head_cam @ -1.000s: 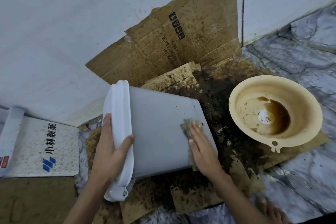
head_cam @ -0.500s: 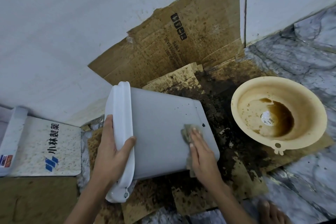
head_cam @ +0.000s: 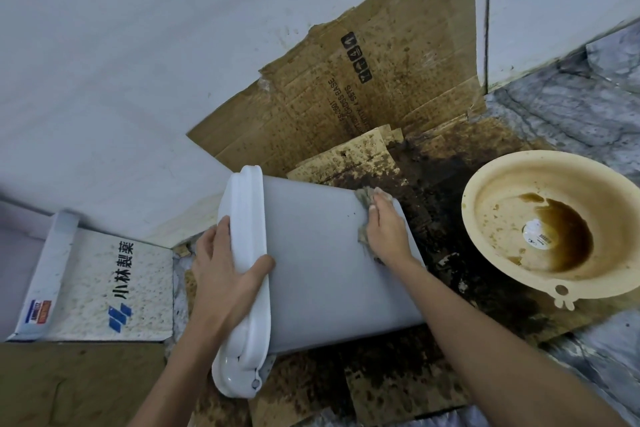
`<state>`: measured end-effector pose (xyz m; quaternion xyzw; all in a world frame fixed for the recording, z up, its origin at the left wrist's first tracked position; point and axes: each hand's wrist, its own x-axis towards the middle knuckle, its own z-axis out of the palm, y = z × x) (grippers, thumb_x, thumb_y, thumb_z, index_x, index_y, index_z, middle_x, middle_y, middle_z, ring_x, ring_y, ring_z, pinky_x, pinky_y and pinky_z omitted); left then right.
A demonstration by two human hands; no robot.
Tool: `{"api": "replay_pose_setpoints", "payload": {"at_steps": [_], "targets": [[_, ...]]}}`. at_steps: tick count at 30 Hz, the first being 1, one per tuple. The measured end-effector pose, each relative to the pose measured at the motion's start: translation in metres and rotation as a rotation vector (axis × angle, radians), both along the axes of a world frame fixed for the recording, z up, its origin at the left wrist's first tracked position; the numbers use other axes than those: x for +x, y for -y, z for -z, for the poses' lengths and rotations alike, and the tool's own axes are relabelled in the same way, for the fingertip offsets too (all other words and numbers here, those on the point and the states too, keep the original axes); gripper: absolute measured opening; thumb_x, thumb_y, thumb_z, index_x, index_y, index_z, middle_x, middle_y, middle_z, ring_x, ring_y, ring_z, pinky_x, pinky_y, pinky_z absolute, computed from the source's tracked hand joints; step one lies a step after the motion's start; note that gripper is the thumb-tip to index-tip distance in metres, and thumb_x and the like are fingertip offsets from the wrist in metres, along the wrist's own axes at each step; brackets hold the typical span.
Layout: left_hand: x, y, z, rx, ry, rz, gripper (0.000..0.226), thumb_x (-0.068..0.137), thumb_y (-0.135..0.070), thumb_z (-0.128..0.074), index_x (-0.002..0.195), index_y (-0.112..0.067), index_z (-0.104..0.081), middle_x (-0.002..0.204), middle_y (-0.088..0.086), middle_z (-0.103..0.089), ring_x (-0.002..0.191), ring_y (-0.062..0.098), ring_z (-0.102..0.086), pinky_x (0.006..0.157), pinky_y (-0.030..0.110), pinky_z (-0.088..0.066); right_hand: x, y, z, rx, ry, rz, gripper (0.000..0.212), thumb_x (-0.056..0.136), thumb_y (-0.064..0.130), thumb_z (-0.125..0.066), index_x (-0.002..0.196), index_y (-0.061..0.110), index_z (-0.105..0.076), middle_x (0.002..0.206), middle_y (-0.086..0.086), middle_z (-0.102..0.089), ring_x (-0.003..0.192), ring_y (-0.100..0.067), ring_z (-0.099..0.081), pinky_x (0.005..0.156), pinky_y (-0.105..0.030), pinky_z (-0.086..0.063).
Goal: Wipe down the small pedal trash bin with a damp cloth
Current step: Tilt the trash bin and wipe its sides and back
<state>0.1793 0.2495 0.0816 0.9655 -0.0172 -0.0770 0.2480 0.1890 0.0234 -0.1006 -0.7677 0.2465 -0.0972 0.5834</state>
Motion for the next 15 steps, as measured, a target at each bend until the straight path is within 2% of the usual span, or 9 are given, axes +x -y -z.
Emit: {"api": "replay_pose_setpoints", "payload": {"at_steps": [4,6,8,11,15], "targets": [[0.0,0.004,0.003,-0.064,0.02,-0.004,0.095,0.062,-0.061,-0.056,0.149,-0.036,-0.029,0.149,-0.003,-0.03,0.136,0.02,-0.03,0.109,0.048,-0.034,0.012,-0.01,-0.022,-0.015,0.137,-0.123,0.042,0.106,0.022,-0.036,0.147,0.014,-0.042,0.155,-0.003,-0.039,0.144,-0.018,-0.033,0.118,-0.031,-0.027],[0.0,0.006,0.004,-0.074,0.017,0.013,0.091,0.068,-0.054,-0.061,0.15,-0.03,-0.03,0.151,0.0,-0.036,0.137,0.022,-0.035,0.112,0.049,-0.037,-0.01,-0.024,-0.024,-0.08,0.245,-0.228,0.044,0.106,0.027,-0.036,0.15,0.02,-0.037,0.158,0.006,-0.032,0.146,-0.006,-0.023,0.119,-0.022,-0.019],[0.001,0.005,0.005,-0.085,-0.009,0.012,0.09,0.073,-0.05,-0.063,0.153,-0.028,-0.027,0.154,0.003,-0.042,0.135,0.028,-0.044,0.11,0.056,-0.041,-0.039,-0.031,-0.013,-0.153,0.269,-0.281,0.047,0.106,0.035,-0.036,0.152,0.026,-0.031,0.159,0.014,-0.025,0.147,0.003,-0.016,0.118,-0.014,-0.013],[0.0,0.004,0.005,-0.087,-0.034,0.021,0.096,0.075,-0.051,-0.064,0.158,-0.031,-0.02,0.16,0.001,-0.039,0.137,0.029,-0.046,0.109,0.059,-0.042,-0.055,-0.019,0.012,-0.205,0.13,-0.207,0.051,0.105,0.041,-0.029,0.154,0.027,-0.024,0.162,0.014,-0.017,0.148,0.0,-0.011,0.119,-0.022,-0.011],[-0.002,0.004,0.006,-0.066,-0.032,0.041,0.097,0.078,-0.053,-0.062,0.16,-0.036,-0.013,0.164,-0.002,-0.034,0.142,0.028,-0.042,0.113,0.057,-0.039,-0.002,0.002,0.015,-0.175,-0.051,-0.13,0.053,0.107,0.032,-0.026,0.155,0.011,-0.019,0.165,-0.001,-0.014,0.151,-0.014,-0.008,0.123,-0.032,-0.009]]}}
